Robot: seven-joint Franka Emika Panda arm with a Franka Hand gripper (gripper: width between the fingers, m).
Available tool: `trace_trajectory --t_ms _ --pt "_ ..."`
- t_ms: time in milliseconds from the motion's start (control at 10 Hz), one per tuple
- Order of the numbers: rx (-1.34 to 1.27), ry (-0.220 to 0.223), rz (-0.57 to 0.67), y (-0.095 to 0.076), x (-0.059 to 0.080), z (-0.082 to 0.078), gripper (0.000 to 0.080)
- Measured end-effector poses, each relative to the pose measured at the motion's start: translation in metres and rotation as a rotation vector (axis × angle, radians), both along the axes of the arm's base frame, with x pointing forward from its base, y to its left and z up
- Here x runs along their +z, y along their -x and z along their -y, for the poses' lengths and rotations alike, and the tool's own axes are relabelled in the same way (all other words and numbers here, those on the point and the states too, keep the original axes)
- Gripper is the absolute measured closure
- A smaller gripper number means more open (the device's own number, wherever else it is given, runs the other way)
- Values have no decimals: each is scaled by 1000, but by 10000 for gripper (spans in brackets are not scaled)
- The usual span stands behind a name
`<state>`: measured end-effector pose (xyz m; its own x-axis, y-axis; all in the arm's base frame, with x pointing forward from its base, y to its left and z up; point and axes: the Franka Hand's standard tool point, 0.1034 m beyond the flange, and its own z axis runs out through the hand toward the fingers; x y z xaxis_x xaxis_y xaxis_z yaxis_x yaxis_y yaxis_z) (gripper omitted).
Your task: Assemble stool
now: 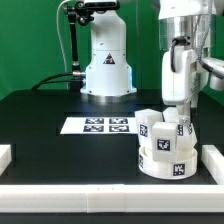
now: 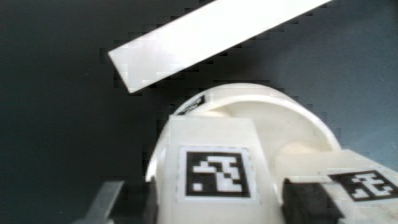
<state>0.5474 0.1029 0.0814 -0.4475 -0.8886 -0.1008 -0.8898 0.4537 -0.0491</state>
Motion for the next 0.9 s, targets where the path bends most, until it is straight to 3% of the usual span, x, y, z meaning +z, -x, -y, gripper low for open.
trace_trajectory --t_ms 600,800,900 --pt "-123 -68 1 2 0 -11 462" --pt "-101 -72 3 2 0 -12 462" --pt "-93 -71 3 2 0 -13 362"
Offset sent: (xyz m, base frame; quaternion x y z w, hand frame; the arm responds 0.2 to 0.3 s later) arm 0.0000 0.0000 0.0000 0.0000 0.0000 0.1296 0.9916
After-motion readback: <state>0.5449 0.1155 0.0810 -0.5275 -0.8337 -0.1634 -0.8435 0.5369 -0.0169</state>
